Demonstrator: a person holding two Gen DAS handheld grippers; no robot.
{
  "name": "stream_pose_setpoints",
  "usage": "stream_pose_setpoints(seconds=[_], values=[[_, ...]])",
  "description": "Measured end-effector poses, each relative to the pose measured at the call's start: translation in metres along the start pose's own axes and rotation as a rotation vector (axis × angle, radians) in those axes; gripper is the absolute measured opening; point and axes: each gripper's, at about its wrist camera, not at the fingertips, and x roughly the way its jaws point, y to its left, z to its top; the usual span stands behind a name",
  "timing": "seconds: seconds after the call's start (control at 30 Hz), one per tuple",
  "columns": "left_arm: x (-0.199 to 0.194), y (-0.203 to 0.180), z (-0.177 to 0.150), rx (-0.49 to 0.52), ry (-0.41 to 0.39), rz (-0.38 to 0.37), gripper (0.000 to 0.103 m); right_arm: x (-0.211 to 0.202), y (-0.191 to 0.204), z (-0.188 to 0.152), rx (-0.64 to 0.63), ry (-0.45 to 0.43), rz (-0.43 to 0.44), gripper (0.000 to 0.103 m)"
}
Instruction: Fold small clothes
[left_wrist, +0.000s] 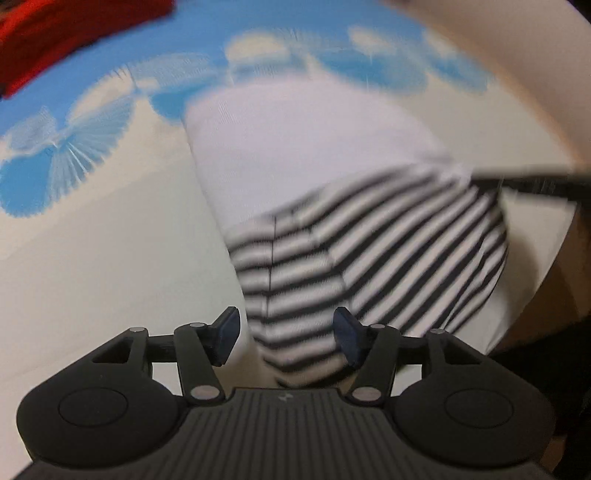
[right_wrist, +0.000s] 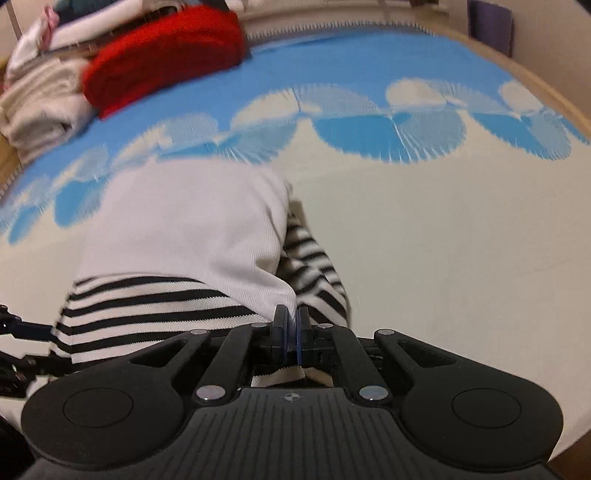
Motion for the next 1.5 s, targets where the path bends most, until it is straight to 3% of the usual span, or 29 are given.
stream_pose_setpoints(seconds=[0.07, 0.13, 0.23, 0.3, 0.4, 0.53, 0.6, 0.63, 0.7, 0.73, 0.8, 0.93, 1.07, 1.2, 1.5], values=[[-0.012, 0.005, 0.003, -0.028, -0.071, -0.03, 0.063, 0.0, -0.001, 0.0, -0.014, 0.004, -0.002, 0.004], [-0.01, 0.005, 0.006, -0.034, -0.07, -0.047, 0.063, 0.003, 0.0, -0.002, -0.055, 0.024, -0.012, 0.004], [0.019, -0.005, 0.003, 0.026, 0.049, -0.021, 0.063, 0.007, 0.003, -0.004, -0.108, 0.052, -0.038, 0.004], [0.033, -0.01, -0.001, 0.081, 0.102, 0.028, 0.071, 0.01, 0.003, -0.004, -0.108, 0.067, -0.04, 0.004], [0.023, -0.003, 0.005, 0.036, 0.086, 0.013, 0.071, 0.01, 0.005, -0.005, -0.102, 0.068, -0.051, 0.004], [-0.01, 0.024, 0.014, -0.09, -0.009, -0.044, 0.071, 0.003, -0.001, -0.004, -0.062, 0.064, -0.052, 0.006], [-0.021, 0.04, 0.031, -0.139, -0.051, -0.027, 0.071, -0.003, -0.009, -0.001, -0.027, 0.03, -0.07, 0.021], [-0.024, 0.047, 0.038, -0.156, -0.067, -0.024, 0.071, -0.007, -0.015, 0.001, 0.01, 0.008, -0.04, 0.037], [-0.024, 0.057, 0.052, -0.17, -0.077, -0.038, 0.071, -0.011, -0.025, 0.003, 0.093, -0.011, 0.04, 0.054], [-0.02, 0.061, 0.062, -0.178, -0.073, -0.053, 0.071, -0.011, -0.027, 0.004, 0.124, -0.008, 0.081, 0.056], [-0.007, 0.07, 0.068, -0.22, -0.065, -0.092, 0.073, -0.007, -0.026, 0.007, 0.144, 0.008, 0.119, 0.056], [0.032, 0.088, 0.063, -0.393, -0.013, -0.175, 0.074, 0.016, -0.024, 0.009, 0.164, 0.096, 0.098, 0.057], [0.06, 0.096, 0.064, -0.483, 0.032, -0.192, 0.08, 0.037, -0.033, 0.011, 0.238, 0.156, 0.096, 0.065], [0.077, 0.096, 0.069, -0.506, 0.038, -0.204, 0.083, 0.058, -0.038, 0.013, 0.284, 0.206, 0.098, 0.066], [0.09, 0.099, 0.071, -0.532, 0.046, -0.224, 0.086, 0.076, -0.028, 0.013, 0.232, 0.227, 0.073, 0.066]])
